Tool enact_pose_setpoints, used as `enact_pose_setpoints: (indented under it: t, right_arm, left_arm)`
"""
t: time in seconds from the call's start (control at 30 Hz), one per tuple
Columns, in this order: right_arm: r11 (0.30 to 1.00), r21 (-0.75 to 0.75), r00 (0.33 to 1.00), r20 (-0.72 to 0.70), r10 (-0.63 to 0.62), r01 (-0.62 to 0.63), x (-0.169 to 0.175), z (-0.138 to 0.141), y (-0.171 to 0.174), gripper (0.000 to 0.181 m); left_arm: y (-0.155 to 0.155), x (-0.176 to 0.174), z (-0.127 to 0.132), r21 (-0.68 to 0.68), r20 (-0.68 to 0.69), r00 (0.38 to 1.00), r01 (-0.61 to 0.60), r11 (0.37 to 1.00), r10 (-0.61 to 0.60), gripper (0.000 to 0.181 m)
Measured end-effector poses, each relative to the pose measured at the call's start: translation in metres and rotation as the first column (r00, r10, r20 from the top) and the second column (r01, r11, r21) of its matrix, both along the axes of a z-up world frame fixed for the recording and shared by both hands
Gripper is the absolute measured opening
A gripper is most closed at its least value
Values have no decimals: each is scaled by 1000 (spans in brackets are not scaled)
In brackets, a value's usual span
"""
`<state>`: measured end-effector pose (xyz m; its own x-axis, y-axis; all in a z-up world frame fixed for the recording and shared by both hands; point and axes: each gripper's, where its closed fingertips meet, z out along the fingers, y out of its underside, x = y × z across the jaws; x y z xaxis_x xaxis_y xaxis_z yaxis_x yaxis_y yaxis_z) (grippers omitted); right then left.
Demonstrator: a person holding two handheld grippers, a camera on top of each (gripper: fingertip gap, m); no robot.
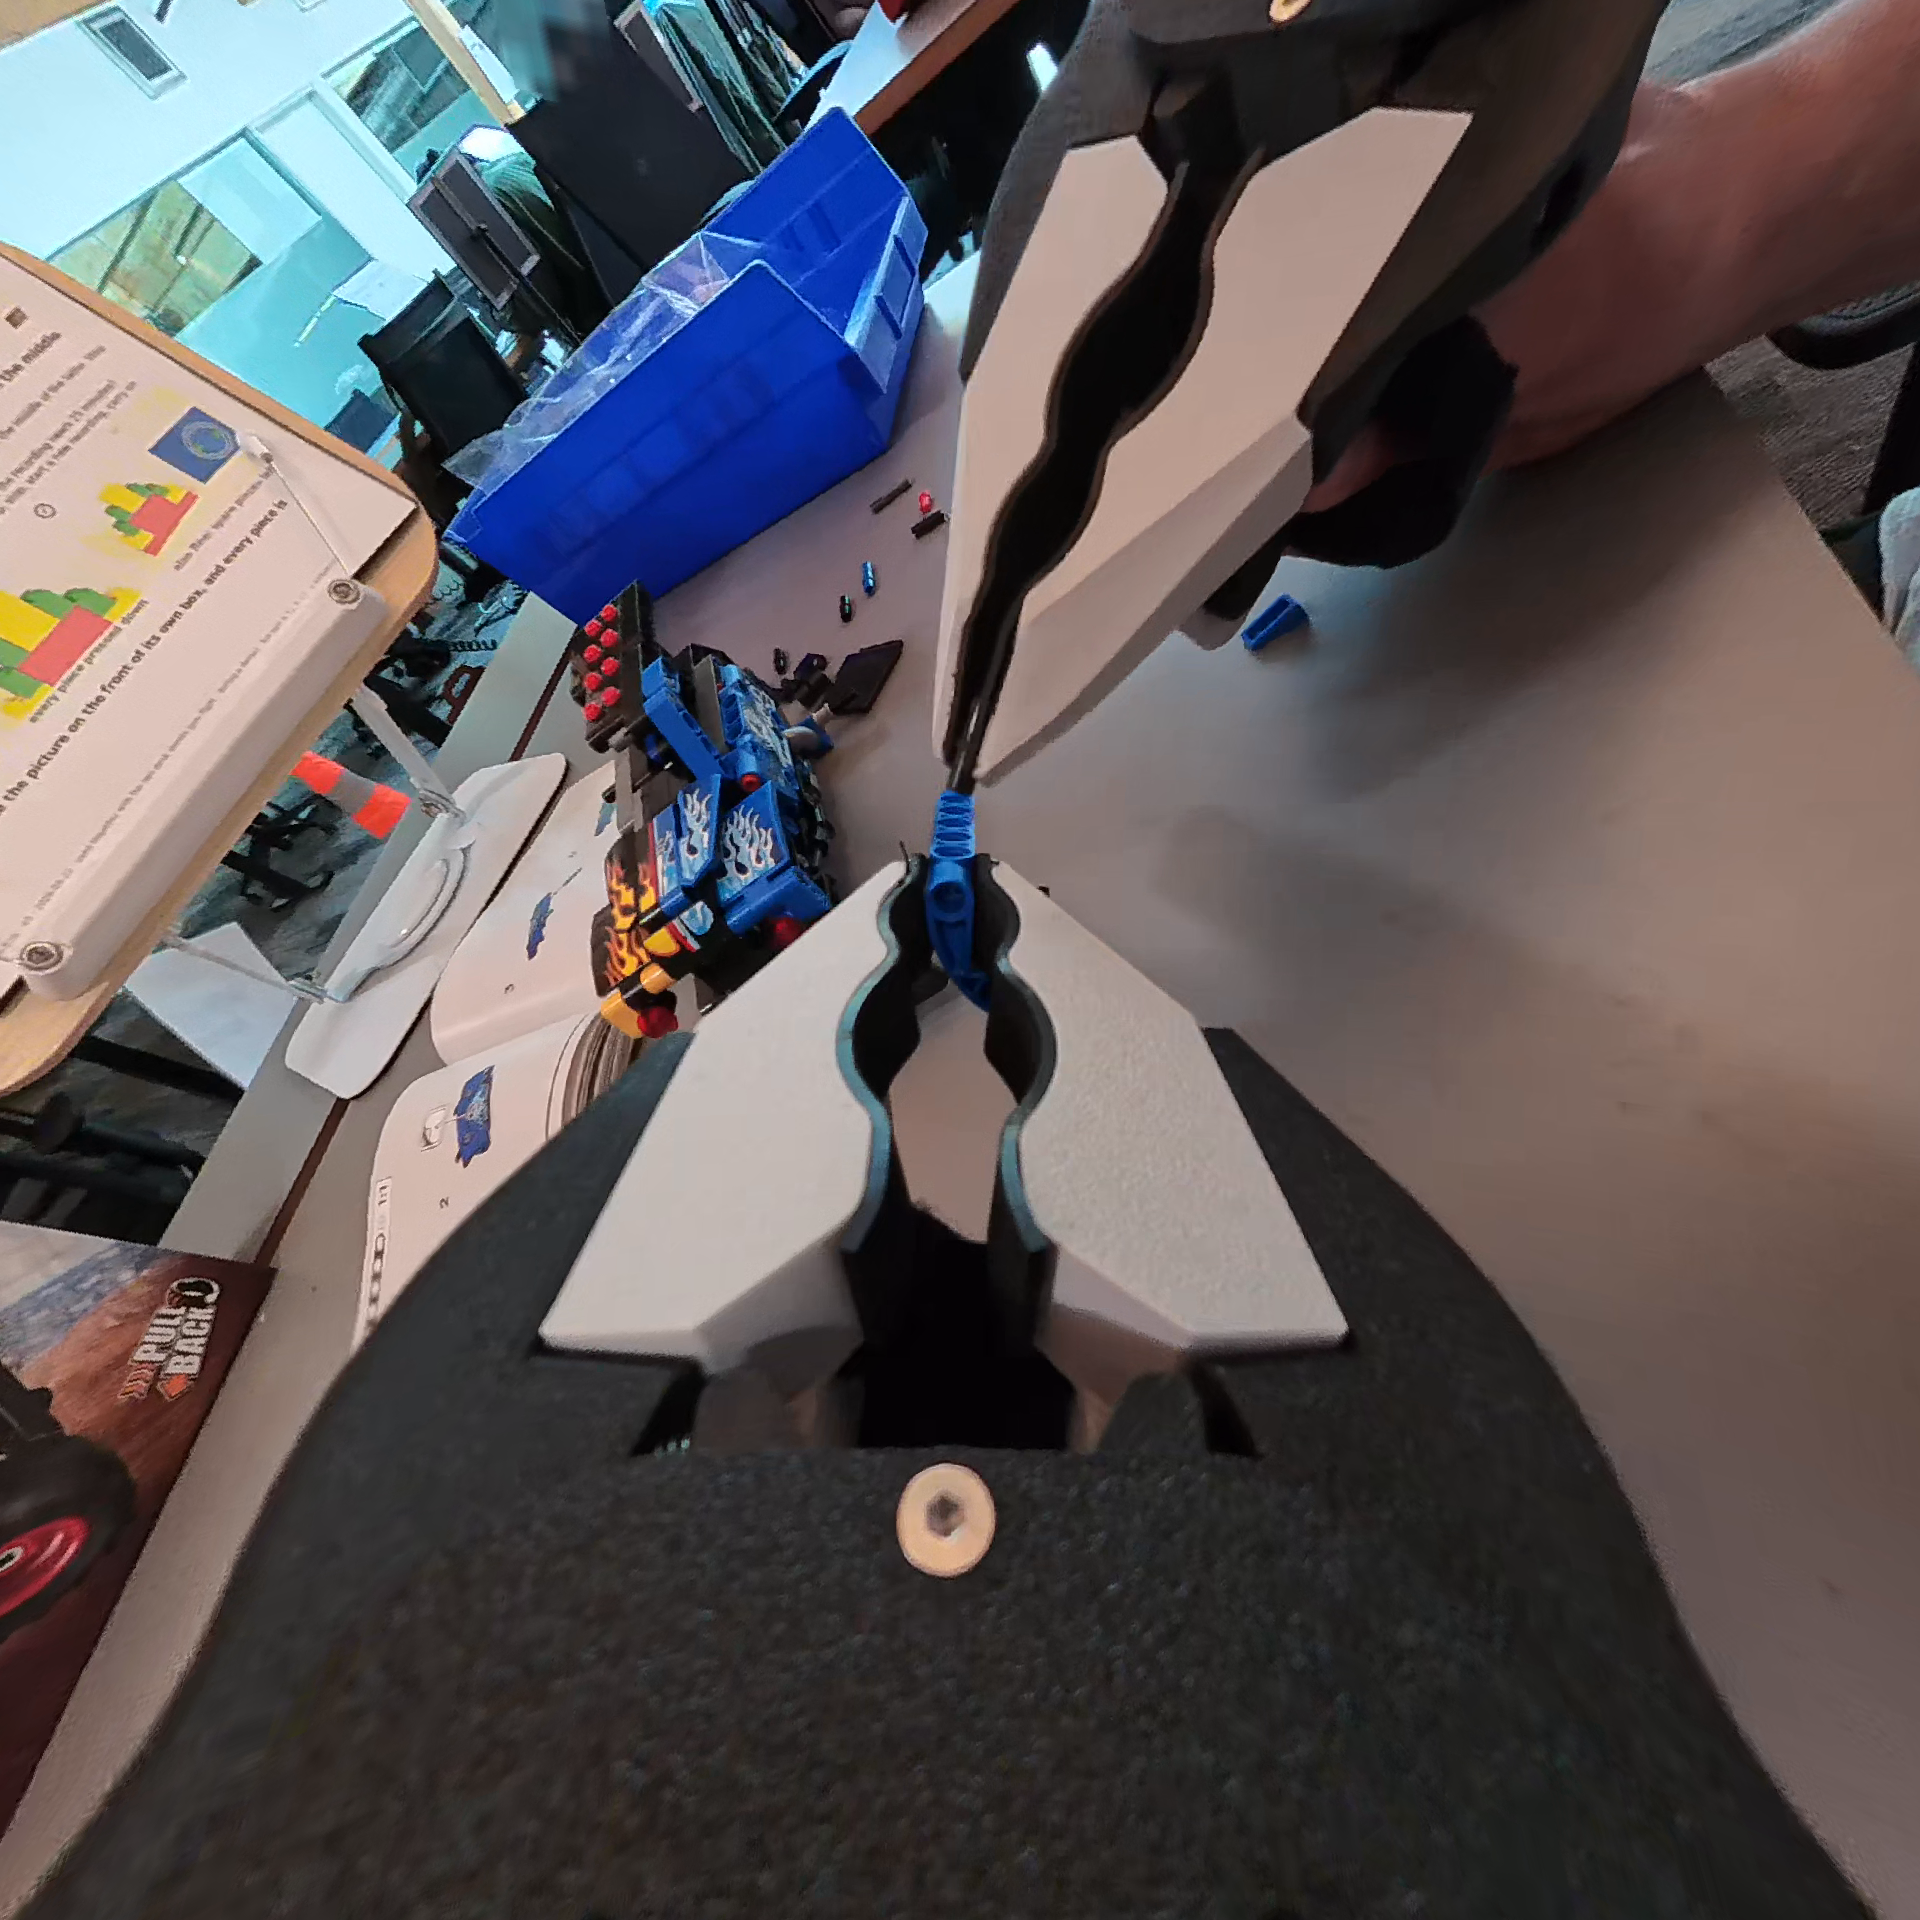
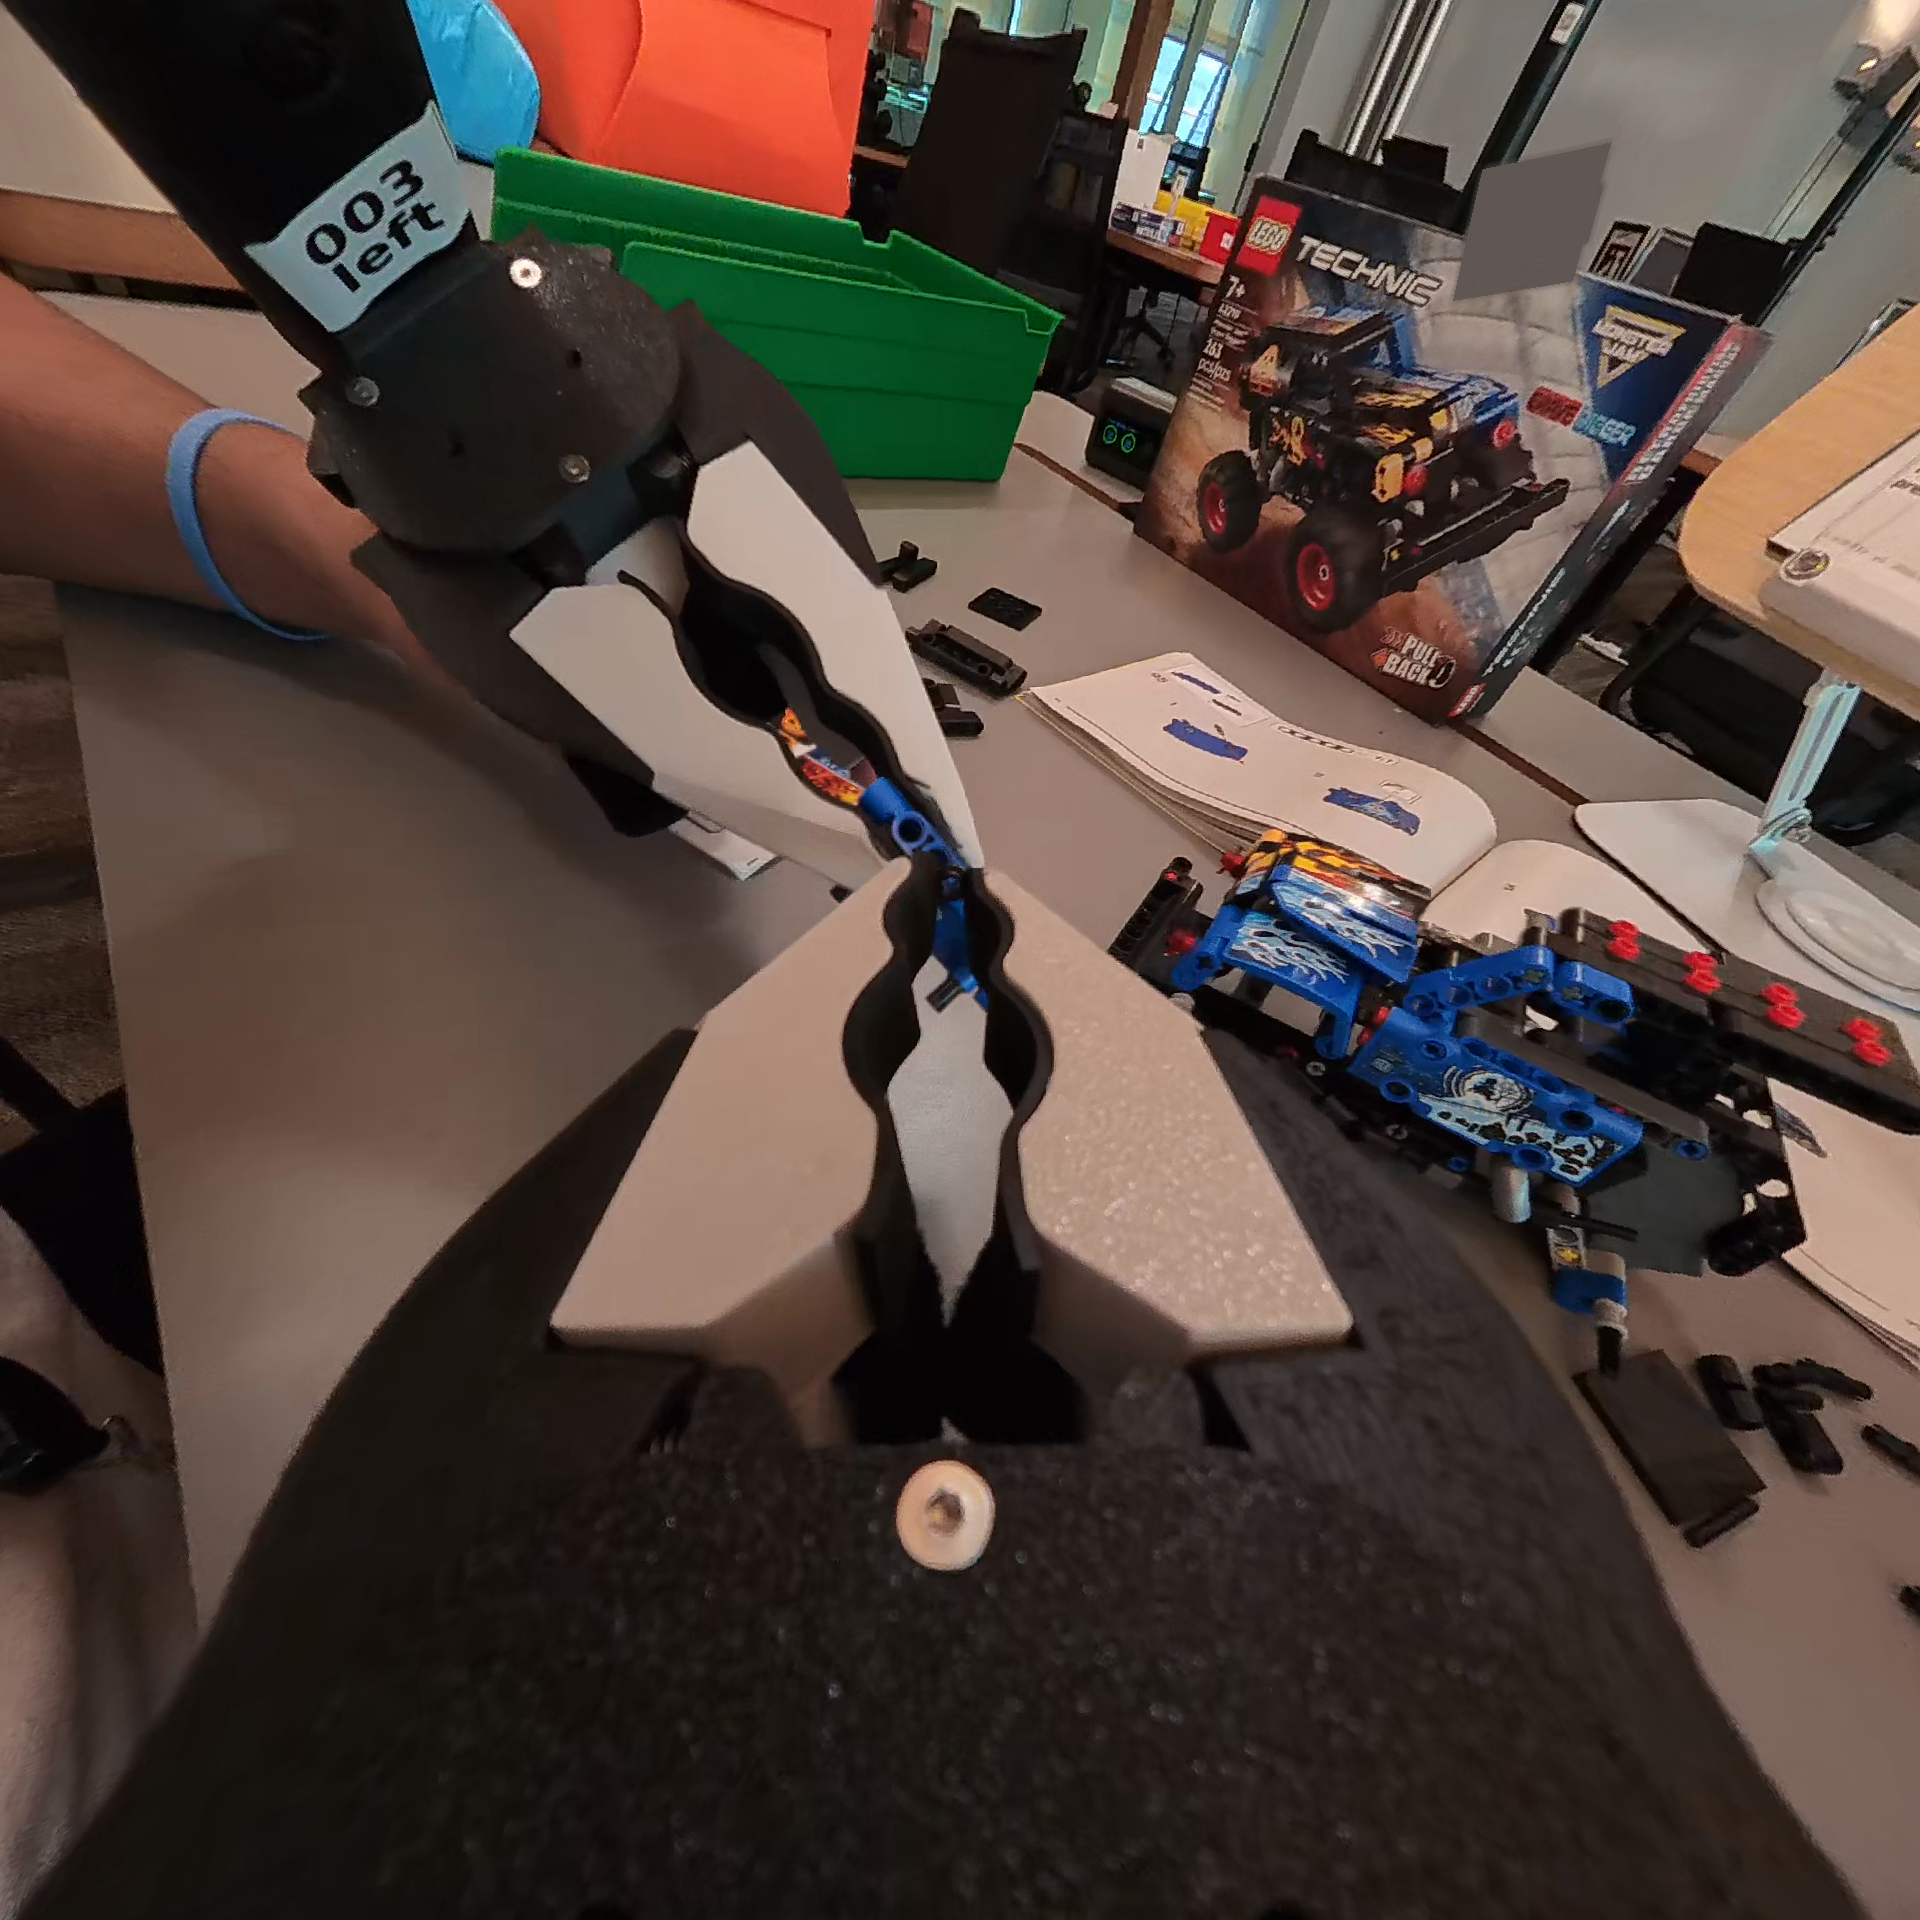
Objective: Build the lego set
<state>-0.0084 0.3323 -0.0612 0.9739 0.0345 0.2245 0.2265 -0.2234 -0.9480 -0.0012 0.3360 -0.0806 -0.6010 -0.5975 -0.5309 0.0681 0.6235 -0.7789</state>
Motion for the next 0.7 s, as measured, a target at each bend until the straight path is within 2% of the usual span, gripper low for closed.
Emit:
enact_pose_setpoints:
  t: [0.17,0.37,0.57,0.7]
  right_arm:
    - [999,-40,1000,23,16,-15,-5,-7,2,5]
    - [999,-29,1000,18,21,-20,-6,-5,2,5]
    - [999,-38,999,-15,31,-31,-6,-6,2,4]
    - [998,-60,1000,-2,19,-19,-5,-10,2,4]
  left_arm:
    - [-3,-1,-2,50,23,1000,1,999,-2,5]
    - [-6,-4,0,-11,-11,1000,20,1000,-20,5]
    - [-6,-5,0,5,-13,1000,6,1000,-6,4]
    - [-3,-3,-3,169,74,997,-47,985,35,4]
